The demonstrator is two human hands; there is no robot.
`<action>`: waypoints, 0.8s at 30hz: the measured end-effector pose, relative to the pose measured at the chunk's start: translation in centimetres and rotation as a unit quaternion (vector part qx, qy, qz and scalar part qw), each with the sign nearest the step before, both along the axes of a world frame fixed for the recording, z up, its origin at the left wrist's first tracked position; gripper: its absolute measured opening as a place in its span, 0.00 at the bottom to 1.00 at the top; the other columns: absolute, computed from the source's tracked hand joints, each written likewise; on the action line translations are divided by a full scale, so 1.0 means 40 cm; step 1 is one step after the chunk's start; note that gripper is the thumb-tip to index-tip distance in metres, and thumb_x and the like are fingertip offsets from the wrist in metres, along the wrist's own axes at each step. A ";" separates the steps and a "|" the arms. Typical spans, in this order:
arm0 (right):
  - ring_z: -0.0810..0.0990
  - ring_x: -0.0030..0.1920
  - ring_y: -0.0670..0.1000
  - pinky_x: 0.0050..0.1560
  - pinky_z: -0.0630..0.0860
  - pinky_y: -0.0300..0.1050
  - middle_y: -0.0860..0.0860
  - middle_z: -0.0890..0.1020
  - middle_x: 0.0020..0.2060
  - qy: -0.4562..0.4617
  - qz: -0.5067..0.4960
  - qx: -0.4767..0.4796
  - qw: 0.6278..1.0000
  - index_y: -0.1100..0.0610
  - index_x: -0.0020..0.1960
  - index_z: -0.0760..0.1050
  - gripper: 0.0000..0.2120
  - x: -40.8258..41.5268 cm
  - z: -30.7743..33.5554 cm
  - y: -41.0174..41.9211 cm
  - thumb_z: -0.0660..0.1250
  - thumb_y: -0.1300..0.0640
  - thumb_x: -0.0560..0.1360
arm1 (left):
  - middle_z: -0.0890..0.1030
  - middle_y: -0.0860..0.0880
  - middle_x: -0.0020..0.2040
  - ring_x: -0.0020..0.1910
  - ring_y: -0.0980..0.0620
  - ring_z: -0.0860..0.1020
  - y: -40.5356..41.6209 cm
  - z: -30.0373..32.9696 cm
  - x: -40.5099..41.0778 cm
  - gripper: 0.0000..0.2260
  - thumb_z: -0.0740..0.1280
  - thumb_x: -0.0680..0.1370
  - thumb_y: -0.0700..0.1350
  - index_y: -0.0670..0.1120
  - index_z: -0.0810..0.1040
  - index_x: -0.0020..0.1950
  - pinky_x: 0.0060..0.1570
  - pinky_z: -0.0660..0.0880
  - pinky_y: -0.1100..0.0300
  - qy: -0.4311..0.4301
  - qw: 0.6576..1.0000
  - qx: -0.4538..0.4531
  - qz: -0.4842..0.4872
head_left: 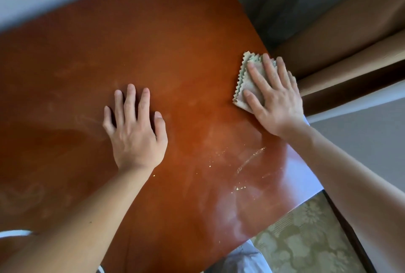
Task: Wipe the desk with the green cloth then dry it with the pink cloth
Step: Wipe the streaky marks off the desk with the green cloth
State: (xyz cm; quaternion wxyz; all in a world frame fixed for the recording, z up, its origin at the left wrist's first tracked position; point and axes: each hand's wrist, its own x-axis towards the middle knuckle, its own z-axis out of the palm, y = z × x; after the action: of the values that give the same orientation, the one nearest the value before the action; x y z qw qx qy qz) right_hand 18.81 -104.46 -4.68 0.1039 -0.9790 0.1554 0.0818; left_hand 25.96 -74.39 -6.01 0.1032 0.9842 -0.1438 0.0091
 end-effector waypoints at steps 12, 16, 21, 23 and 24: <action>0.49 0.83 0.59 0.81 0.42 0.62 0.52 0.56 0.83 -0.037 0.152 0.018 0.987 0.43 0.83 0.55 0.28 -0.070 -0.017 0.281 0.49 0.38 0.84 | 0.62 0.43 0.81 0.81 0.40 0.57 0.006 0.002 -0.002 0.24 0.54 0.84 0.53 0.47 0.65 0.80 0.77 0.52 0.39 -0.007 1.000 0.004 -0.002; 0.45 0.83 0.58 0.81 0.39 0.61 0.51 0.53 0.83 -0.019 0.031 -0.005 0.999 0.42 0.83 0.51 0.29 0.049 -0.004 0.120 0.43 0.36 0.84 | 0.62 0.43 0.81 0.81 0.40 0.57 0.010 0.000 -0.002 0.24 0.54 0.84 0.52 0.47 0.65 0.79 0.77 0.52 0.38 -0.006 1.000 -0.003 0.001; 0.46 0.83 0.61 0.80 0.39 0.63 0.53 0.53 0.83 -0.030 -0.007 -0.021 0.999 0.44 0.83 0.54 0.28 0.053 -0.011 0.197 0.44 0.37 0.85 | 0.63 0.43 0.80 0.81 0.40 0.57 0.012 0.007 0.004 0.24 0.56 0.84 0.52 0.47 0.68 0.78 0.78 0.51 0.39 0.005 1.000 -0.030 -0.003; 0.50 0.82 0.62 0.80 0.41 0.63 0.54 0.57 0.82 -0.043 0.029 -0.013 0.999 0.45 0.82 0.58 0.28 0.003 -0.009 0.287 0.47 0.38 0.84 | 0.64 0.44 0.80 0.81 0.41 0.57 0.009 0.013 0.005 0.23 0.58 0.83 0.52 0.47 0.69 0.78 0.78 0.50 0.41 0.014 0.999 -0.047 0.000; 0.52 0.82 0.62 0.80 0.42 0.64 0.55 0.59 0.82 -0.043 0.054 -0.009 0.998 0.45 0.82 0.59 0.28 -0.025 -0.008 0.333 0.47 0.39 0.84 | 0.64 0.45 0.80 0.81 0.42 0.57 0.009 0.017 0.006 0.22 0.59 0.83 0.51 0.48 0.70 0.77 0.78 0.50 0.42 0.021 0.998 -0.060 0.003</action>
State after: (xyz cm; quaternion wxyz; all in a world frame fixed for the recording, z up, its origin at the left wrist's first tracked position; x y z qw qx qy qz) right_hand 17.82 -91.12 -5.01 0.0970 -0.9894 0.0987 0.0435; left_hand 26.19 -74.04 -5.34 0.1653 0.9765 -0.1382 -0.0026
